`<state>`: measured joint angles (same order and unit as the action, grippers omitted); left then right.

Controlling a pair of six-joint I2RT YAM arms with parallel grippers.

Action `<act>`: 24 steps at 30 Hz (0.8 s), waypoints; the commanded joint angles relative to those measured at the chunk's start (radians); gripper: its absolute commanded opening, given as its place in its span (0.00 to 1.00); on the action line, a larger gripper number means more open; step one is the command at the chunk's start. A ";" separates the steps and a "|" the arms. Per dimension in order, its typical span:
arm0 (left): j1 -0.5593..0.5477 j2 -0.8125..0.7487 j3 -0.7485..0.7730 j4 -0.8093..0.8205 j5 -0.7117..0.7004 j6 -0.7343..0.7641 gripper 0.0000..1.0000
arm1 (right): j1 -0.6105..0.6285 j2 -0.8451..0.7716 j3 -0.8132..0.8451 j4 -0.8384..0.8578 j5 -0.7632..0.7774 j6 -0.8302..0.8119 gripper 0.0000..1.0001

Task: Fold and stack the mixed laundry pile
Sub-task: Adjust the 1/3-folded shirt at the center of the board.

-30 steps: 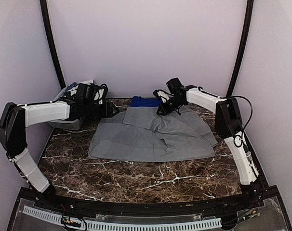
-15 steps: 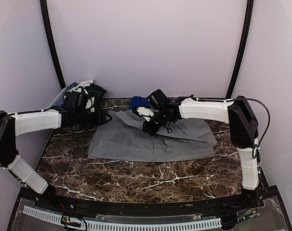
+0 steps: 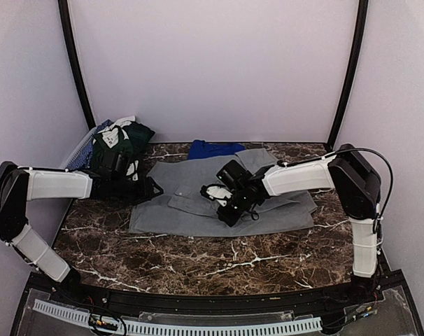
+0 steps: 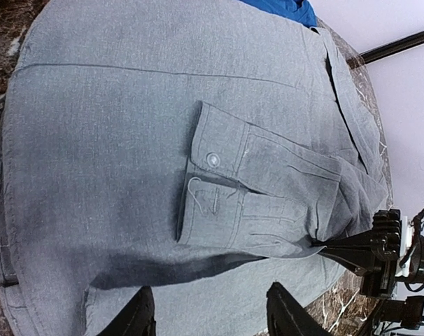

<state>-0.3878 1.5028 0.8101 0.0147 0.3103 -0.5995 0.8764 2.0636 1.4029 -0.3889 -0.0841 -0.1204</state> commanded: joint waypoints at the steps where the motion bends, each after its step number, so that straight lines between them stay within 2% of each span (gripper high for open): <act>1: 0.001 0.077 0.073 0.042 0.027 0.015 0.53 | 0.004 -0.026 -0.003 0.033 0.017 0.017 0.00; 6: -0.009 0.229 0.226 -0.003 0.053 0.057 0.49 | 0.003 -0.003 0.027 0.031 0.014 0.024 0.00; 11: -0.028 0.345 0.354 -0.145 0.022 0.096 0.46 | 0.004 0.005 0.039 0.031 0.012 0.027 0.00; 17: -0.046 0.435 0.419 -0.244 -0.034 0.103 0.43 | 0.003 0.022 0.048 0.025 0.009 0.024 0.00; 24: -0.092 0.483 0.446 -0.254 0.000 0.124 0.41 | 0.003 0.033 0.054 0.023 0.004 0.023 0.00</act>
<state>-0.4522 1.9728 1.2404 -0.1829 0.2955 -0.5018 0.8768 2.0724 1.4296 -0.3862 -0.0776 -0.1028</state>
